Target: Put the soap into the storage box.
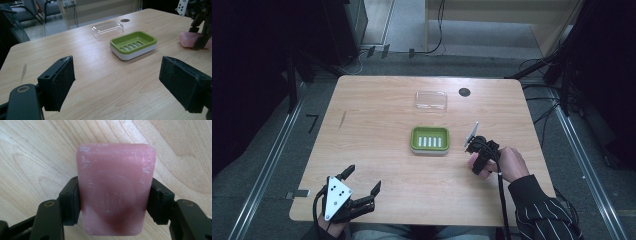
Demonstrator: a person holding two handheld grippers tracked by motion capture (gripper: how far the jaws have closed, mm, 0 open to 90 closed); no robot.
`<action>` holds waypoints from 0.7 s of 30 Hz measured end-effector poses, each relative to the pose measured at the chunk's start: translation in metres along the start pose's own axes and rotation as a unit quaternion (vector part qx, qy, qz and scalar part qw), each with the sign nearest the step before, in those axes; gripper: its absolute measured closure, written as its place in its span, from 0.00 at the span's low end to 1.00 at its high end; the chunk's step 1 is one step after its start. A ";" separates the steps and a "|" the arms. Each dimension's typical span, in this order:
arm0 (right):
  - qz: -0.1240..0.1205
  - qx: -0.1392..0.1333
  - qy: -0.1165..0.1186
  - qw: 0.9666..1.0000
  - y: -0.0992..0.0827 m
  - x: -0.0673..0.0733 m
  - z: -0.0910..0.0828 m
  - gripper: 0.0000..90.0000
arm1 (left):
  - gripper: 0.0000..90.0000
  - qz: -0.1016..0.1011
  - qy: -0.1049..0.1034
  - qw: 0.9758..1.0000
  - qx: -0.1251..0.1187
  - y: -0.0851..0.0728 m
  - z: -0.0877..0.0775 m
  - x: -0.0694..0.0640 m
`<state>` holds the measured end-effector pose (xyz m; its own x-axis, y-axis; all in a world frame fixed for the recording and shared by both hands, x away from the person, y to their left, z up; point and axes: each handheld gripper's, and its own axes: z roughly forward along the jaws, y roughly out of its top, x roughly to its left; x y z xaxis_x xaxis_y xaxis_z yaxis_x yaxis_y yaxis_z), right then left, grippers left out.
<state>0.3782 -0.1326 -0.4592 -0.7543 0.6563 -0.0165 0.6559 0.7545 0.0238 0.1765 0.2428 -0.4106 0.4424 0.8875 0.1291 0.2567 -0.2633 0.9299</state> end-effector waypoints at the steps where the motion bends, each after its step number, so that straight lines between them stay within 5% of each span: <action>1: -0.001 0.000 0.000 1.000 0.000 0.000 -0.001 0.43 | 0.15 0.000 0.000 1.000 0.000 0.000 0.000 0.000; 21: -0.057 -0.014 -0.010 0.998 0.015 -0.003 -0.018 0.43 | 0.15 0.002 0.000 1.000 0.002 0.000 0.000 0.000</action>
<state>0.3892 -0.1235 -0.4408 -0.8235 0.5659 -0.0416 0.5640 0.8243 0.0481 0.1767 0.2423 -0.4108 0.4425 0.8869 0.1328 0.2582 -0.2678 0.9282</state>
